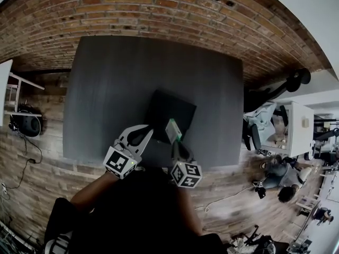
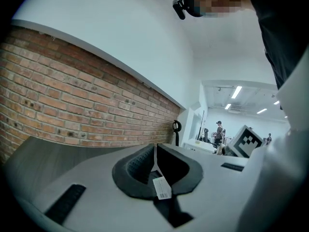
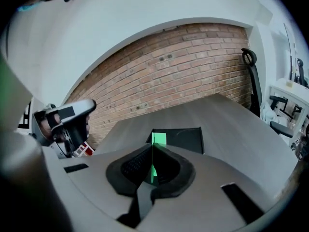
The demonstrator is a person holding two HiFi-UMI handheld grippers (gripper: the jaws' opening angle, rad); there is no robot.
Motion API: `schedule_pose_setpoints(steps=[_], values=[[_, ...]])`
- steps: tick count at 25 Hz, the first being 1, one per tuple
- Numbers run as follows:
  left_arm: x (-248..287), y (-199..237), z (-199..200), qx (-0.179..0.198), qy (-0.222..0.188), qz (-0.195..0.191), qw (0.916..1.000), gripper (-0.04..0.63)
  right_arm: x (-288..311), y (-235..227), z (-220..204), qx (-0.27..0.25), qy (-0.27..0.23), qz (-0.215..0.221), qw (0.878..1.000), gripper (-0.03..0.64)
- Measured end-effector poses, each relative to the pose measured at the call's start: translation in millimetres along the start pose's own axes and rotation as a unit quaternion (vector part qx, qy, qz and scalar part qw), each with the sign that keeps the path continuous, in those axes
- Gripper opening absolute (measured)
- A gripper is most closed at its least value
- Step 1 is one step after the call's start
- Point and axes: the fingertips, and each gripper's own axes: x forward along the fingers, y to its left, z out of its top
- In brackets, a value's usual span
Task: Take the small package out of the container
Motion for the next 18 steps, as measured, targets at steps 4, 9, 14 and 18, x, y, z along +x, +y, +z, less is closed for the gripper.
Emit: schedule_pose_setpoints(steps=[4, 9, 14, 18], values=[[-1, 1, 4, -0.003, -0.003, 0.003, 1.0, 0.046, -19, 11, 26, -0.006, -0.046, 0.005, 0.999, 0.026], [-7, 2, 4, -0.004, -0.007, 0.014, 0.9999, 0.046, -44, 22, 51, -0.028, -0.102, -0.004, 0.994, 0.026], [-14, -1, 10, 0.002, -0.014, 0.016, 0.9998, 0.046, -62, 35, 68, -0.052, -0.132, -0.002, 0.99, 0.026], [-20, -2, 9, 0.006, -0.015, 0.022, 0.9996, 0.046, -77, 47, 81, -0.061, -0.157, 0.003, 0.986, 0.026]])
